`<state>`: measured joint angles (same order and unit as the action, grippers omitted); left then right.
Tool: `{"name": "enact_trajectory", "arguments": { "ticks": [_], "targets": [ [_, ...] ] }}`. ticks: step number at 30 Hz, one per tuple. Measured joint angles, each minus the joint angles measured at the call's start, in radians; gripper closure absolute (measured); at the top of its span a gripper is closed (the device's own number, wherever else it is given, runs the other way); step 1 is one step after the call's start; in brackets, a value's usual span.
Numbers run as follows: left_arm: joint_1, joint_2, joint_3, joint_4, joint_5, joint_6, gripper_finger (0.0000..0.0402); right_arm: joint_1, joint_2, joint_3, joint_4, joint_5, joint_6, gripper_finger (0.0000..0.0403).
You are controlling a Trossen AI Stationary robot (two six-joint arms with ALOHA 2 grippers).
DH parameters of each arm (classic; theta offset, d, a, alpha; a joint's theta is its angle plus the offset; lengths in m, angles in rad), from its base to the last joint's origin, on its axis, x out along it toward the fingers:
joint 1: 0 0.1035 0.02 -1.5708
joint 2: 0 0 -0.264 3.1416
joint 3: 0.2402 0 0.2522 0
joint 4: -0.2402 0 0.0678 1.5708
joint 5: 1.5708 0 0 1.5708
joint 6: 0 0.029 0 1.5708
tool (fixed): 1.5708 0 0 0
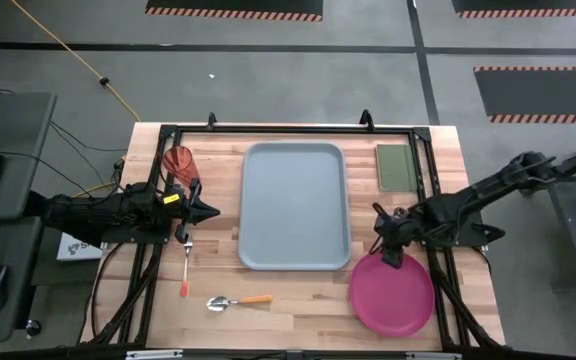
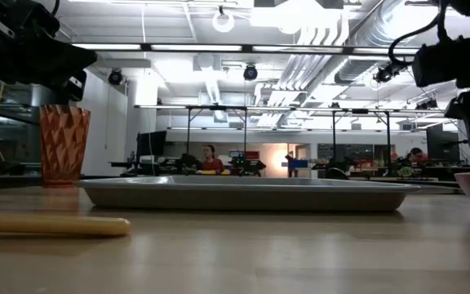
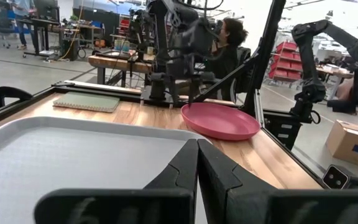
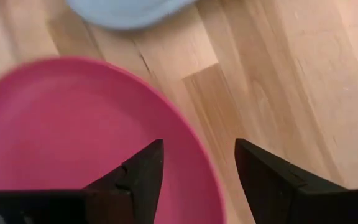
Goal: Pick and place plate/cup/fork/spoon on tray
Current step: Put the pink plate on the gray serving tray
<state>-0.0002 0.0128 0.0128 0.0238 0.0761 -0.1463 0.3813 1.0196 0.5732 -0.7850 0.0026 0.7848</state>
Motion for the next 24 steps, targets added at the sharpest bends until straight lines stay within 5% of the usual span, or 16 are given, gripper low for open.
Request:
{"name": "enact_trajectory", "arguments": {
  "ticks": [16,24],
  "targets": [
    [0.000,0.000,0.000,0.000,-0.001,0.000,0.0401,0.008,0.292,0.001,0.065,-0.066,-0.191,0.0223],
    [0.000,0.000,0.000,0.000,-0.002,0.000,0.0401,0.005,0.283,0.003,0.058,-0.091,-0.251,0.0343]
  ]
}}
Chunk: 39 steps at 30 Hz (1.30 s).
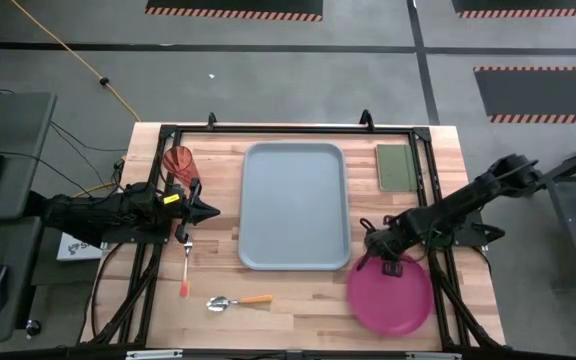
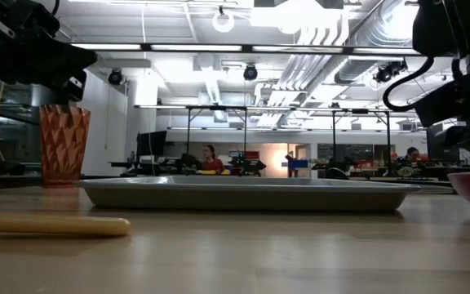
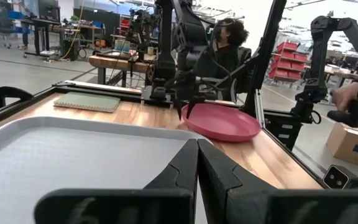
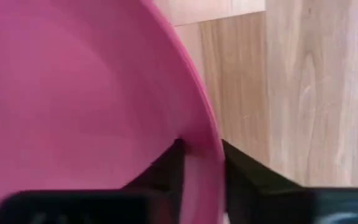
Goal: Pick and place plate/cup/fork/spoon on tray
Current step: Put the pink plate on the gray serving tray
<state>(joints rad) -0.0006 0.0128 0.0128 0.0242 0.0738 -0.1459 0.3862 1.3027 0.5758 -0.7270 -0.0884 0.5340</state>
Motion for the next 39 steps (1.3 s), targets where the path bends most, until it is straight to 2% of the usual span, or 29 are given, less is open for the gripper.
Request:
{"name": "enact_trajectory", "arguments": {
  "ticks": [1,3,6,10,15,17,19,22,26,29,32,34,39],
  "targets": [
    [0.000,0.000,0.000,0.000,0.000,0.000,0.0401,-0.001,-0.006,0.000,-0.003,-0.010,-0.001,0.0367],
    [0.000,0.000,0.000,0.000,0.000,0.000,0.0401,-0.004,-0.025,0.000,-0.012,-0.048,0.003,0.0390],
    [0.000,0.000,0.000,0.000,0.001,0.000,0.0401,-0.012,-0.054,0.000,-0.018,-0.115,0.018,0.0384],
    [0.000,0.000,0.000,0.000,0.001,0.000,0.0401,-0.017,-0.108,0.017,-0.016,-0.210,0.047,0.0399],
    [0.000,0.000,0.000,0.000,0.002,0.000,0.0401,-0.028,-0.164,0.107,0.071,-0.236,0.067,0.0400],
    [0.000,0.000,0.000,0.000,0.002,0.000,0.0401,-0.038,-0.176,0.158,0.103,-0.217,0.045,0.0400],
    [0.000,0.000,0.000,0.000,0.002,0.000,0.0401,-0.053,-0.178,0.209,0.140,-0.155,-0.003,0.0401],
    [0.000,0.000,0.000,0.000,0.001,0.000,0.0401,-0.100,-0.172,0.278,0.229,0.024,-0.074,0.0401],
    [0.000,0.000,0.000,0.000,0.002,0.000,0.0401,-0.241,-0.126,0.322,0.269,0.244,-0.087,0.0402],
    [0.000,0.000,0.000,0.000,0.002,0.000,0.0401,-0.394,-0.076,0.320,0.268,0.298,-0.036,0.0402],
    [0.000,0.000,0.000,0.000,0.002,0.000,0.0401,-0.566,-0.003,0.312,0.297,0.238,-0.018,0.0402],
    [0.000,0.000,0.000,0.000,0.002,0.000,0.0401,-0.668,0.047,0.312,0.378,0.164,-0.011,0.0402],
    [0.000,0.000,0.000,0.000,0.002,0.000,0.0401,-0.844,0.198,0.313,0.497,-0.007,0.031,0.0402]
  ]
}}
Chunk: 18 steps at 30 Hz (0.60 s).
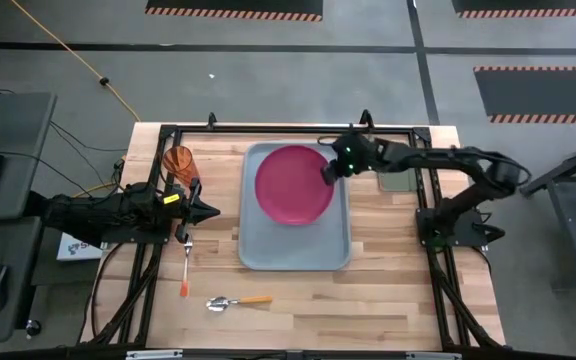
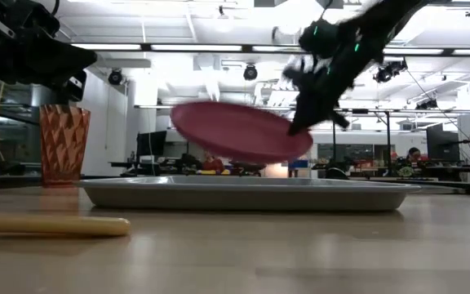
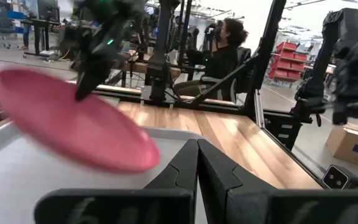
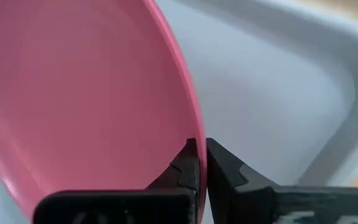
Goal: Pick and place plate/cup/fork/spoon on tray
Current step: Put the pink plate on the gray serving tray
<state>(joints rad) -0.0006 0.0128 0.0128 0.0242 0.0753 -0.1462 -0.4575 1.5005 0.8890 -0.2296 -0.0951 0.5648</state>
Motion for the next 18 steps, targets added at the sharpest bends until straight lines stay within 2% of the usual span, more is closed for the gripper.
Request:
{"name": "enact_trajectory", "arguments": {
  "ticks": [3,8,18],
  "targets": [
    [0.000,0.000,0.000,0.000,0.000,0.000,0.0401,-0.055,0.078,0.000,0.028,-0.067,0.007,0.0402],
    [0.000,0.000,0.000,0.000,0.000,0.000,0.0401,-0.092,0.171,-0.001,0.104,-0.077,0.030,0.0402],
    [0.000,0.000,0.000,0.000,0.000,0.000,0.0401,-0.093,0.203,0.000,0.156,-0.072,0.070,0.0388]
  ]
}}
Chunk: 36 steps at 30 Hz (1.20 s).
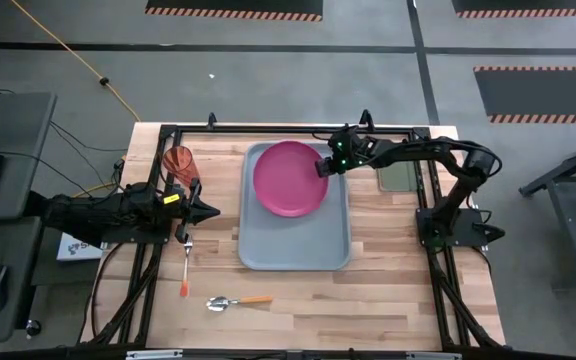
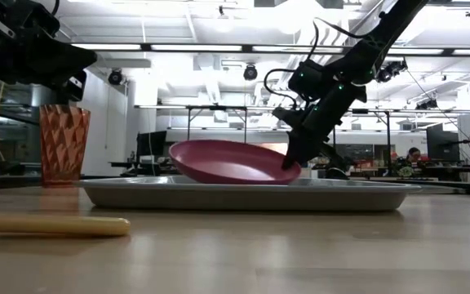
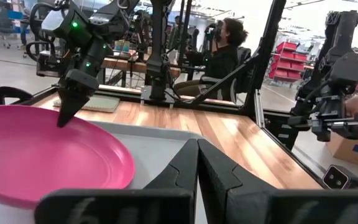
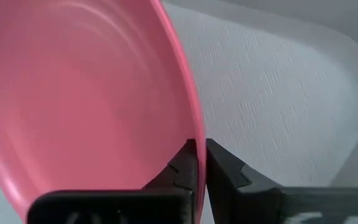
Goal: Pick and place plate/cup/fork/spoon on tray
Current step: Put the pink plate on the gray serving tray, then put the orange cup on the gray serving tray to the bottom left of the pink plate
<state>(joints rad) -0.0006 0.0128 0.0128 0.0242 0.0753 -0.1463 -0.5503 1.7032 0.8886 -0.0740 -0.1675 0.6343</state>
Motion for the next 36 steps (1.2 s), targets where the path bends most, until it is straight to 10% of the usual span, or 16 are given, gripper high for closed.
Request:
{"name": "enact_trajectory", "arguments": {
  "ticks": [19,29,36],
  "targets": [
    [0.000,0.000,0.000,0.000,0.000,0.000,0.0401,-0.043,-0.046,0.000,-0.019,0.096,-0.150,0.0238],
    [0.000,0.000,0.000,0.000,0.000,0.000,0.0401,-0.052,-0.312,-0.024,-0.212,0.109,-0.363,0.0230],
    [0.000,0.000,0.000,0.000,0.000,0.000,0.0401,0.092,-0.557,-0.320,-0.029,0.133,-0.310,0.0231]
  ]
}}
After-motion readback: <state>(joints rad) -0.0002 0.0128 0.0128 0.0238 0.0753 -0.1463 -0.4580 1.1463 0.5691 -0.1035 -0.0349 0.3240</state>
